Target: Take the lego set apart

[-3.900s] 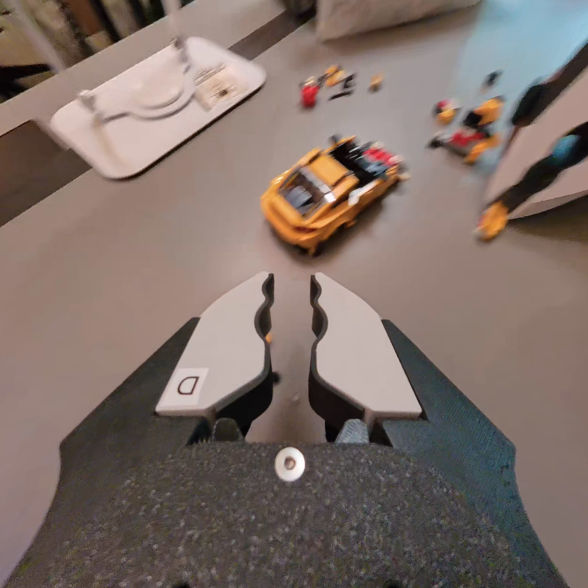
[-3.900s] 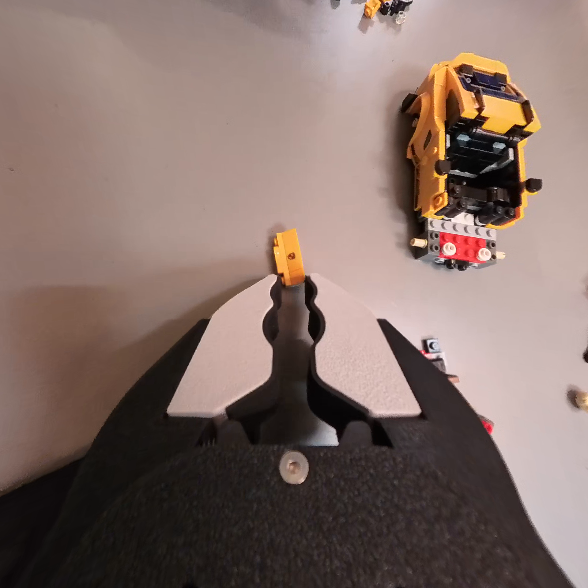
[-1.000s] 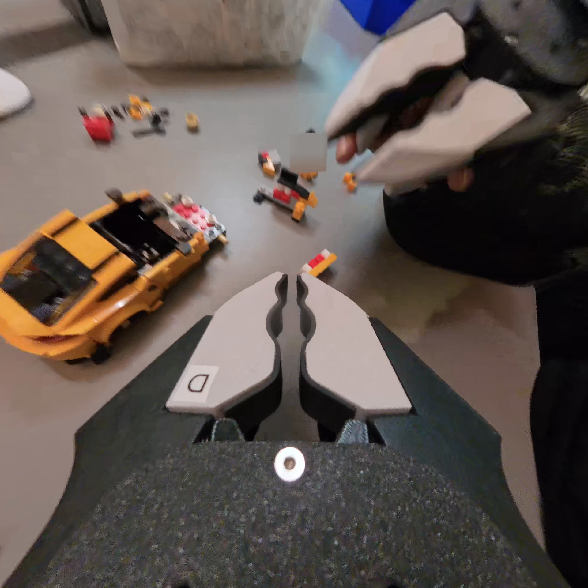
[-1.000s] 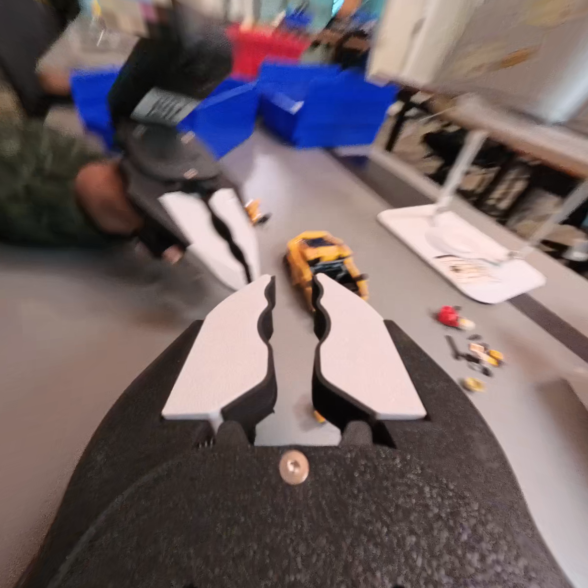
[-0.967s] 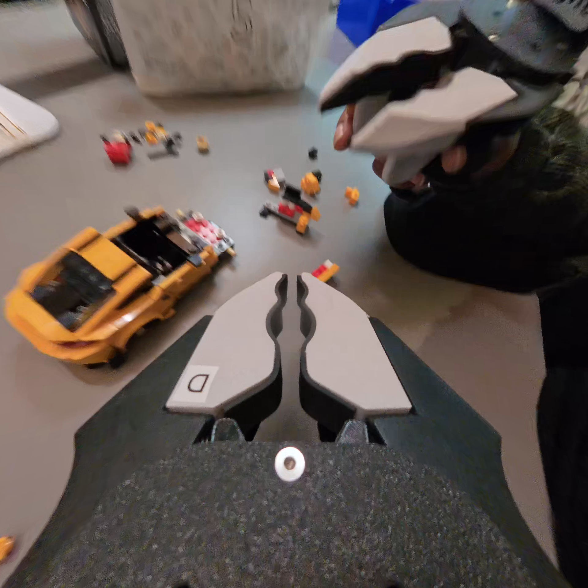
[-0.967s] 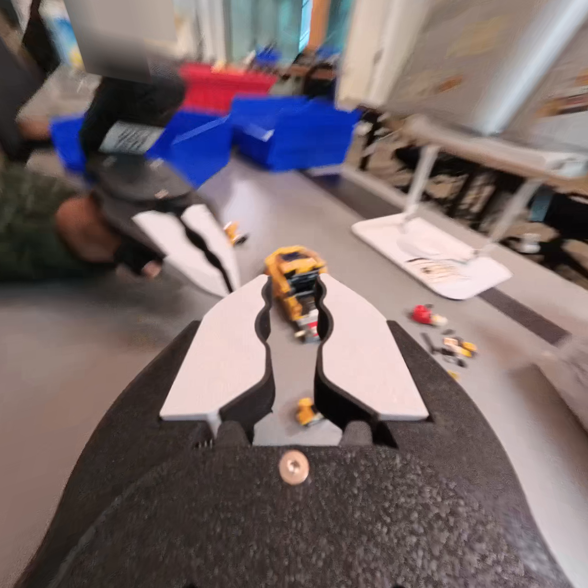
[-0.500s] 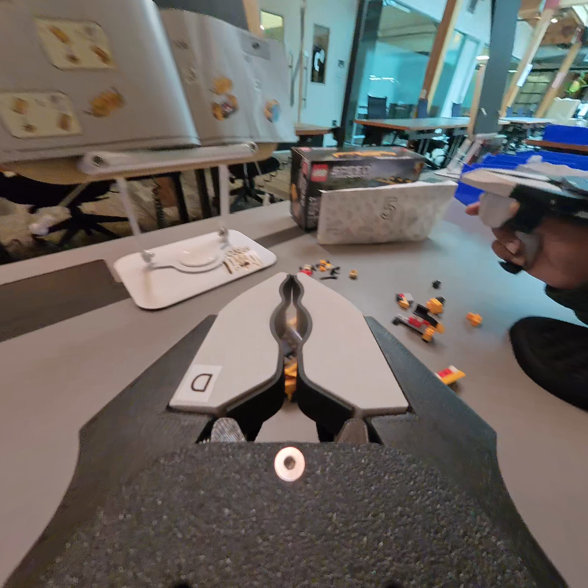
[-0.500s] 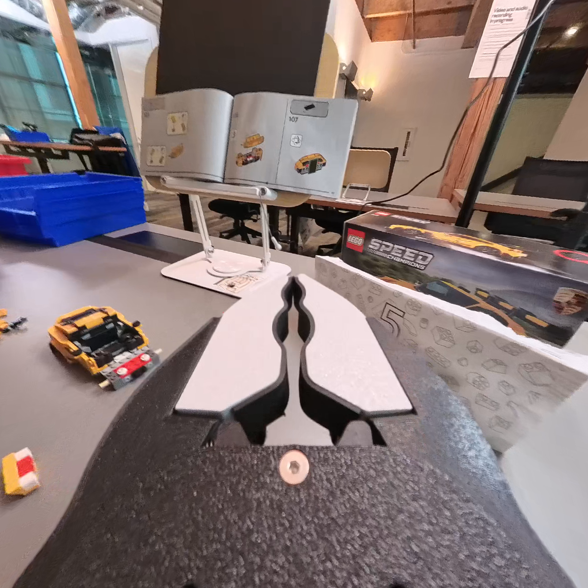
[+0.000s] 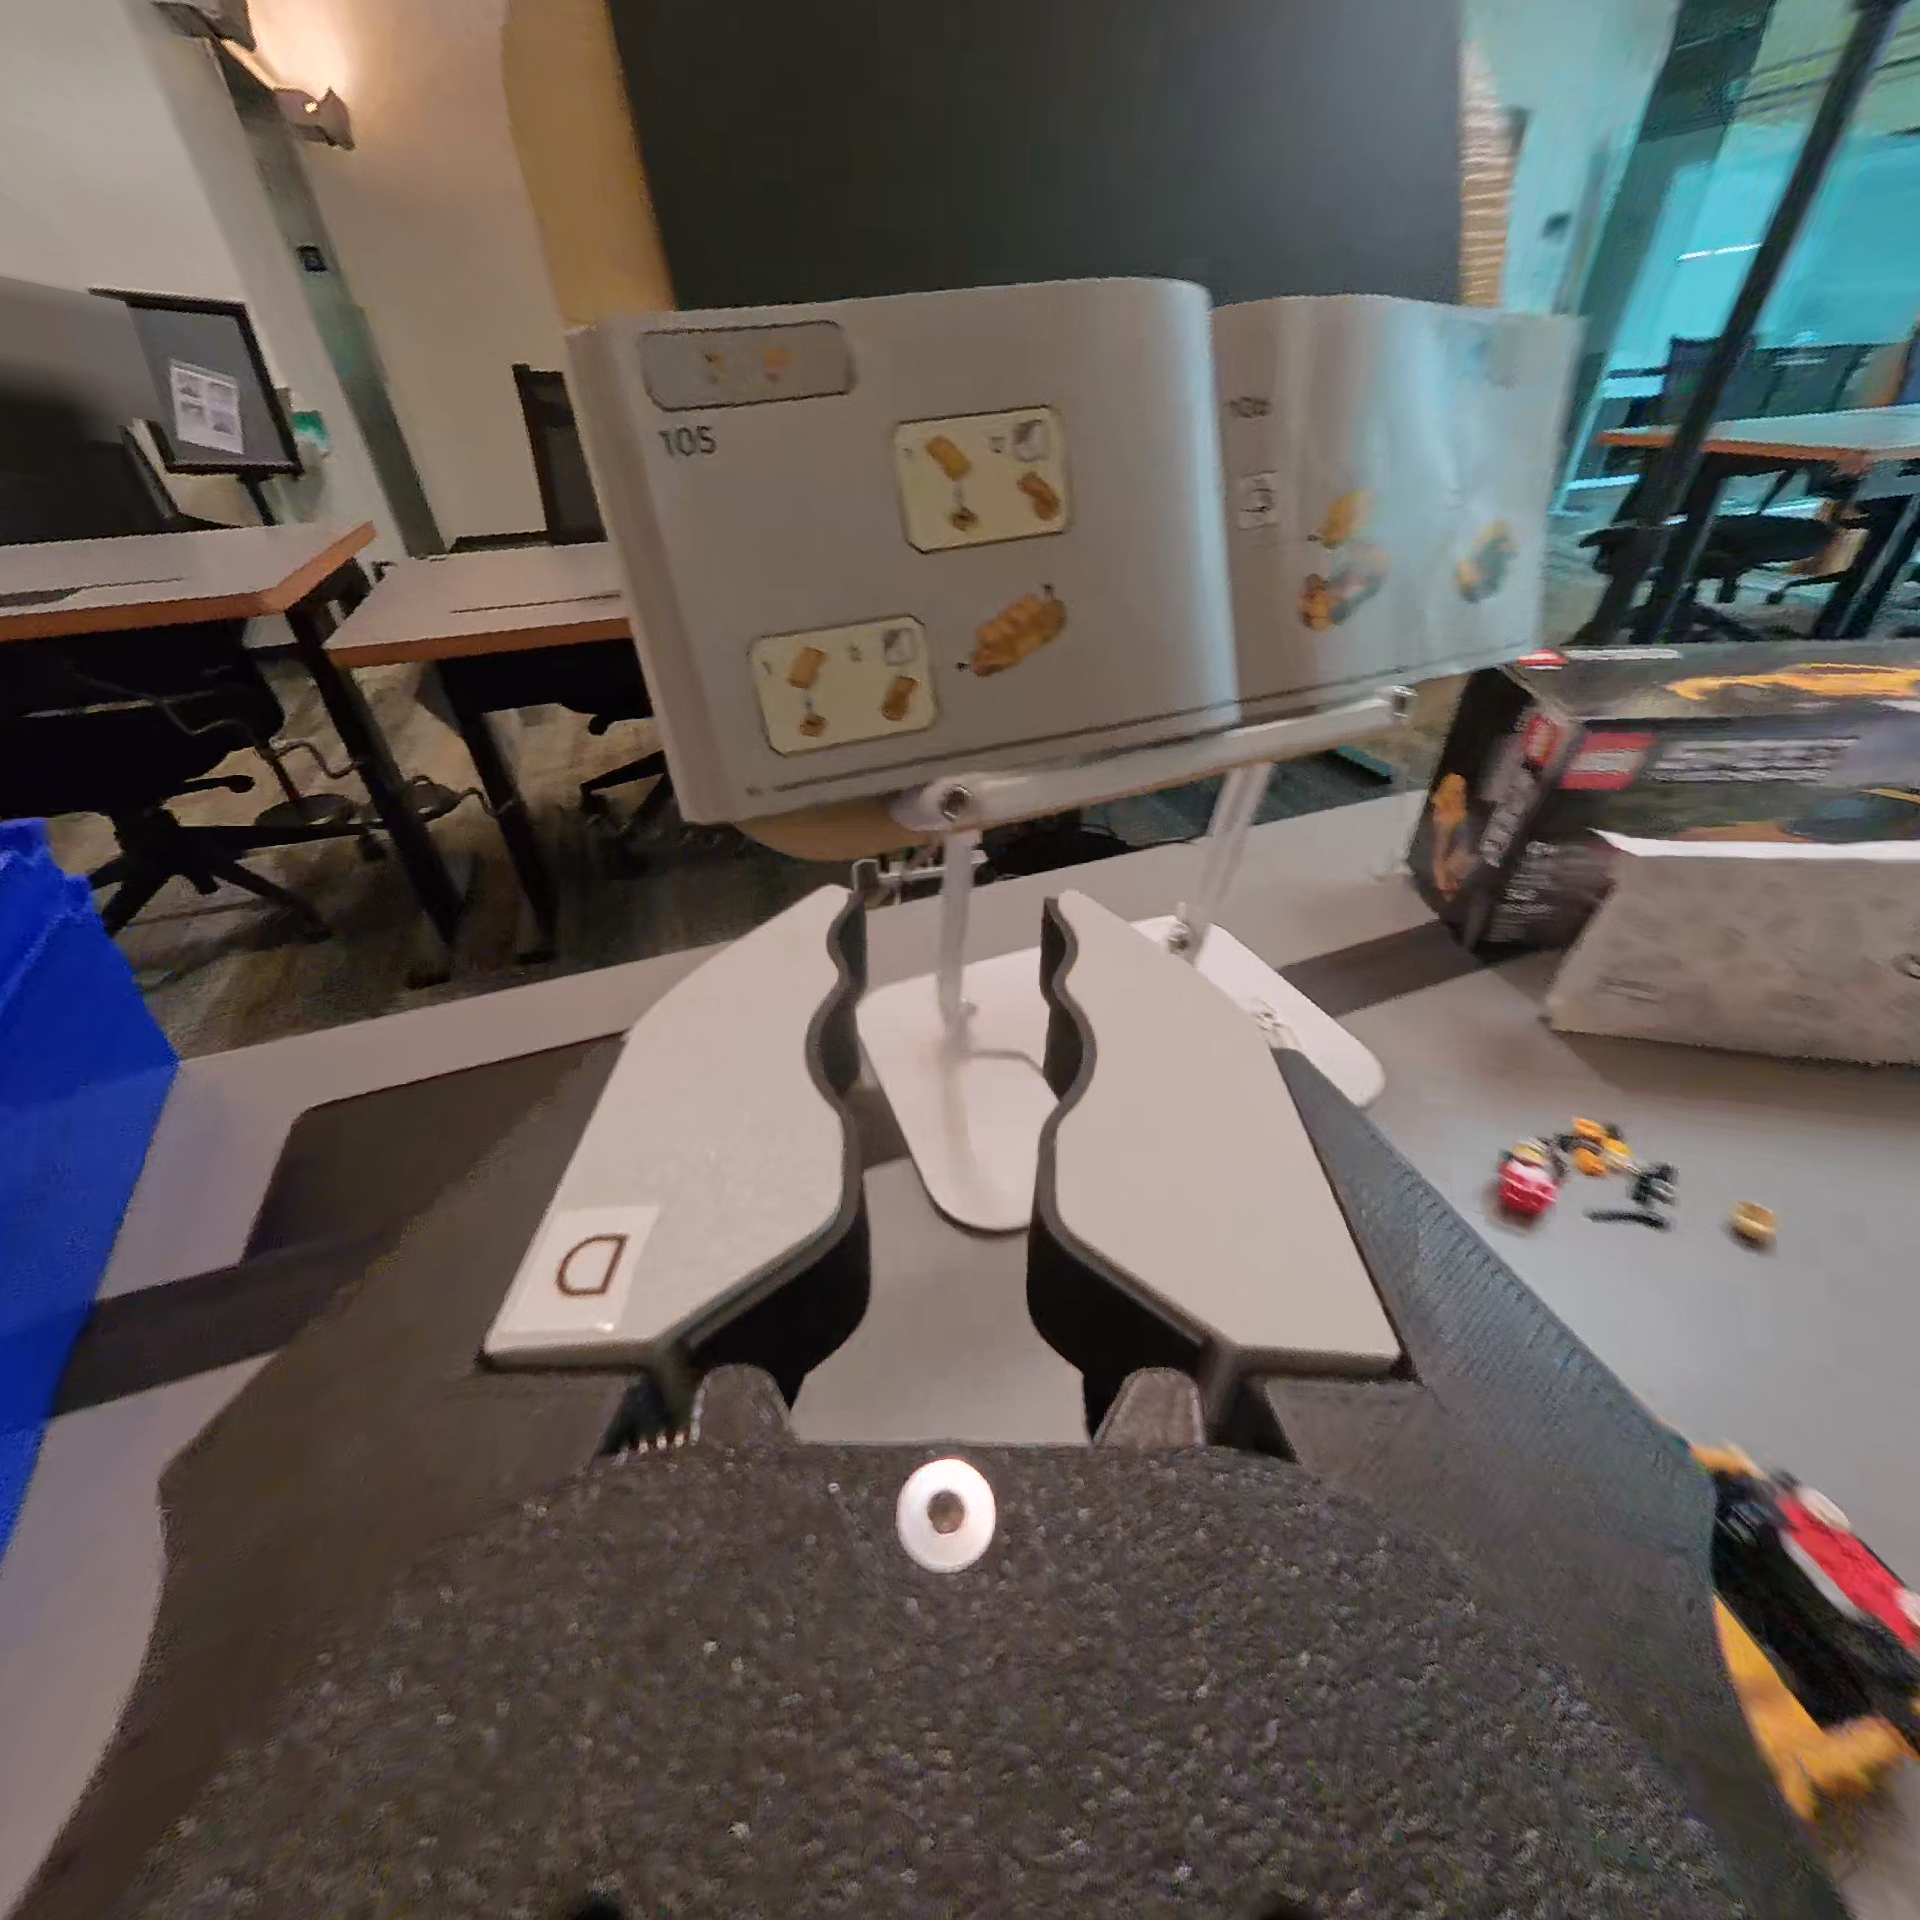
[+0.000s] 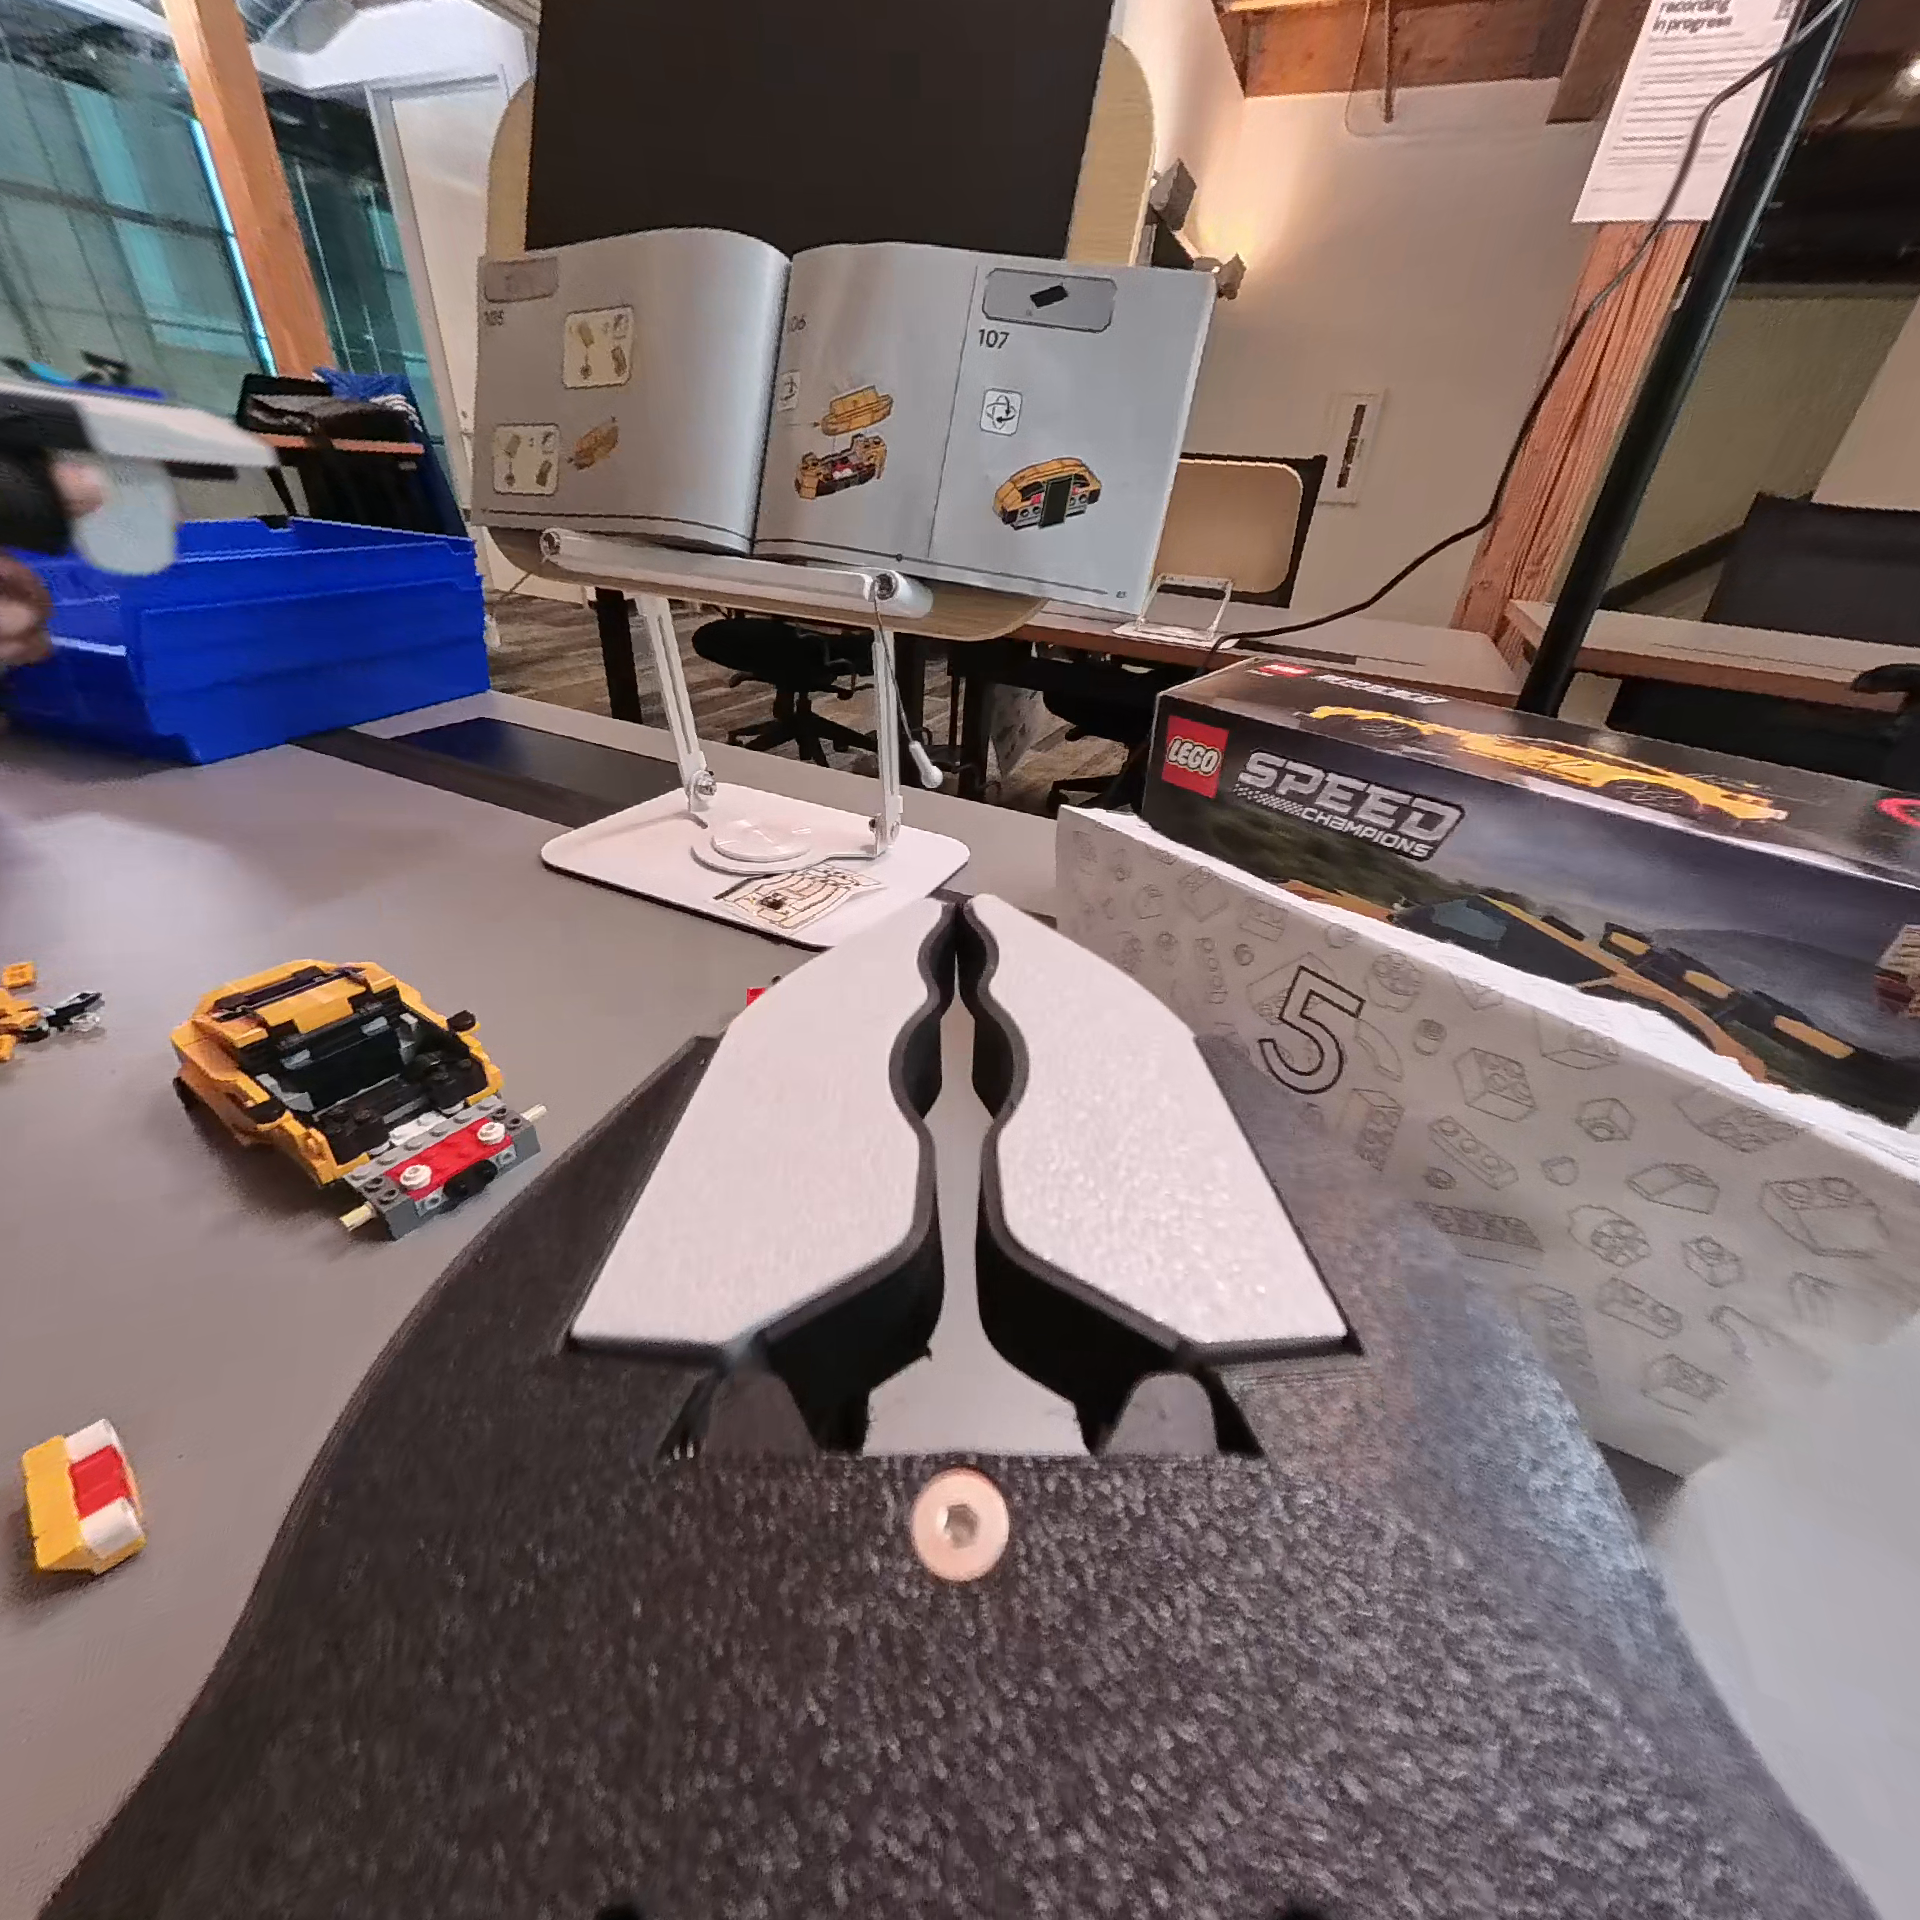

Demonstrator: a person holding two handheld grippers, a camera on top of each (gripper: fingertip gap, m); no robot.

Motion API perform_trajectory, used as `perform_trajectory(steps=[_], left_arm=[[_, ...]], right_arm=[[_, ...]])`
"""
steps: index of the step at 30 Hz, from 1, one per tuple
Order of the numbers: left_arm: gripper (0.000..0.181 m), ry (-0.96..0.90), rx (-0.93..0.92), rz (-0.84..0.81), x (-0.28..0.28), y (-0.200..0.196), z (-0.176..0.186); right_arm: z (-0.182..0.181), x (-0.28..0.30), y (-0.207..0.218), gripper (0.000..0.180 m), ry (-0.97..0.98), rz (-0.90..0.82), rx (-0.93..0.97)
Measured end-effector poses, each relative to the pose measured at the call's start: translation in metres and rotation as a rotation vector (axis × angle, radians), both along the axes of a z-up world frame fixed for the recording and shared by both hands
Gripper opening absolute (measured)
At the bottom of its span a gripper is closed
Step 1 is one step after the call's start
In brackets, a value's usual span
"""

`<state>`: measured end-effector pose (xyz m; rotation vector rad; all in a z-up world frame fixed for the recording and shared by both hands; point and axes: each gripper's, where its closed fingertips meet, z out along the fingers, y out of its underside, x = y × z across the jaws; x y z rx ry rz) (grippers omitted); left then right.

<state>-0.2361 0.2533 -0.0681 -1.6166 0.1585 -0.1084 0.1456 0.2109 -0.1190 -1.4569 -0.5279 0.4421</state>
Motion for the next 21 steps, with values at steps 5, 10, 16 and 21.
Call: perform_trajectory(steps=[5,10,16,21], left_arm=[[0.054,0.047,0.001,0.062,-0.012,0.066,0.008],[0.082,0.077,-0.005,0.081,0.006,0.112,0.011],[0.086,0.133,0.017,0.129,0.026,0.134,0.012],[0.078,0.130,0.036,0.134,0.039,0.138,0.010]], right_arm=[[-0.005,-0.005,-0.001,0.000,-0.011,0.023,-0.012],[-0.011,-0.009,-0.001,0.000,-0.027,0.038,-0.026],[-0.014,-0.010,0.001,0.000,-0.011,0.052,-0.052],[-0.015,-0.014,-0.001,0.000,-0.009,0.069,-0.061]])
